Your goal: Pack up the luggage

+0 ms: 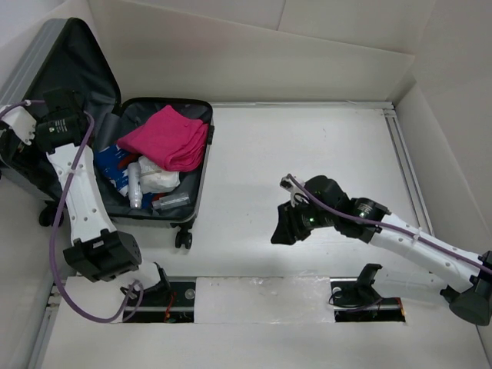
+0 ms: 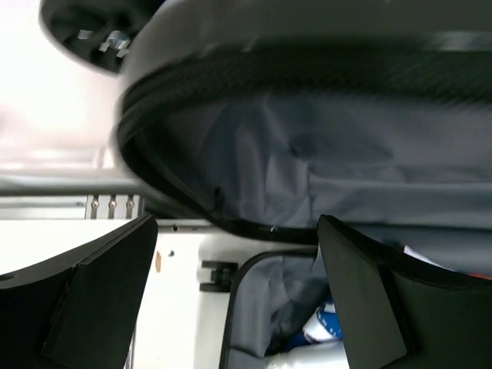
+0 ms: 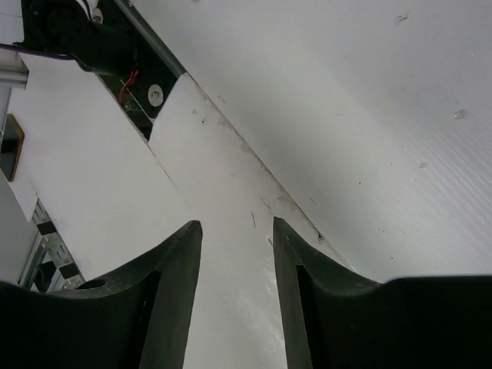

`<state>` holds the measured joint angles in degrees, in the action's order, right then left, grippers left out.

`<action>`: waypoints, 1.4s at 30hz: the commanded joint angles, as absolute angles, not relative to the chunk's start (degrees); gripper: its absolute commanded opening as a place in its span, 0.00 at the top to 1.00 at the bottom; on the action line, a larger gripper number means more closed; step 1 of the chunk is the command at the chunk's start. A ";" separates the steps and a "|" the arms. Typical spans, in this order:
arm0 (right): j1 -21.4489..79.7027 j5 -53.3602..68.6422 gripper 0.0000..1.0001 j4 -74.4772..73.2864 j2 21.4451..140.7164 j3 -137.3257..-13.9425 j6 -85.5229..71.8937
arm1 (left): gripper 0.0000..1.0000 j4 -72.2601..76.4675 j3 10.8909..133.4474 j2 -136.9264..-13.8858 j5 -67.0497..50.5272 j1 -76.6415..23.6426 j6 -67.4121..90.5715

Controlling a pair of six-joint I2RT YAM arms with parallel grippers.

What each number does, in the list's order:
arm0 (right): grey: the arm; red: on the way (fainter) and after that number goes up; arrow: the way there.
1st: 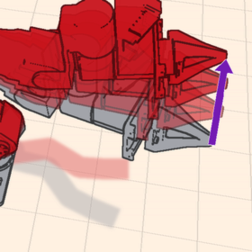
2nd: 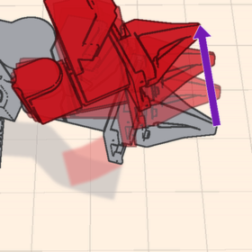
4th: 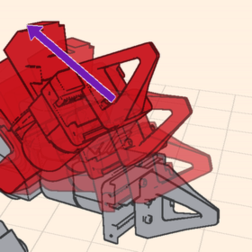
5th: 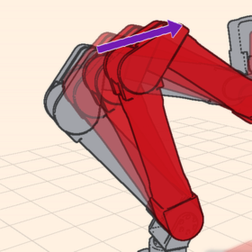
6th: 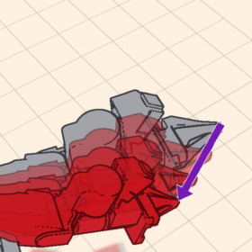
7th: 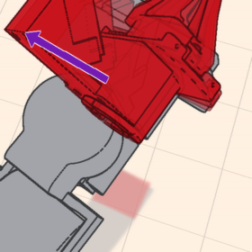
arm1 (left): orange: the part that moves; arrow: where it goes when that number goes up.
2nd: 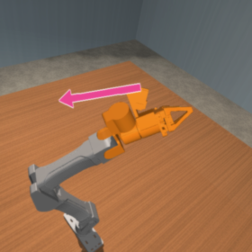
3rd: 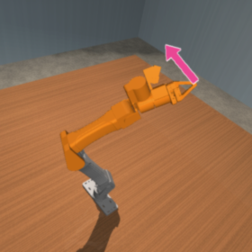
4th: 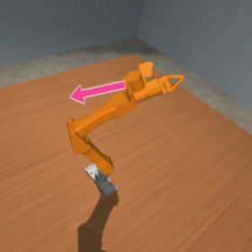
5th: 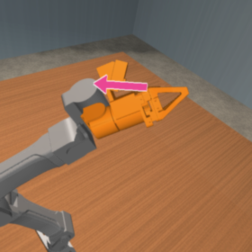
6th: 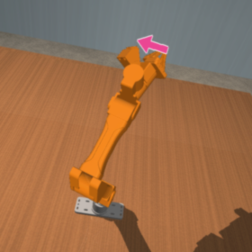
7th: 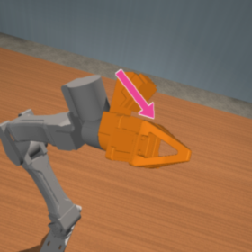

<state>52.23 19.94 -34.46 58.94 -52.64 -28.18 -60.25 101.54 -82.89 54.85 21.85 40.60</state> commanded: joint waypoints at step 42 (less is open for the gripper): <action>53.26 20.57 0.45 -37.26 67.15 -56.07 -25.40 | 0.09 -18.12 98.88 -74.44 12.30 22.15 76.02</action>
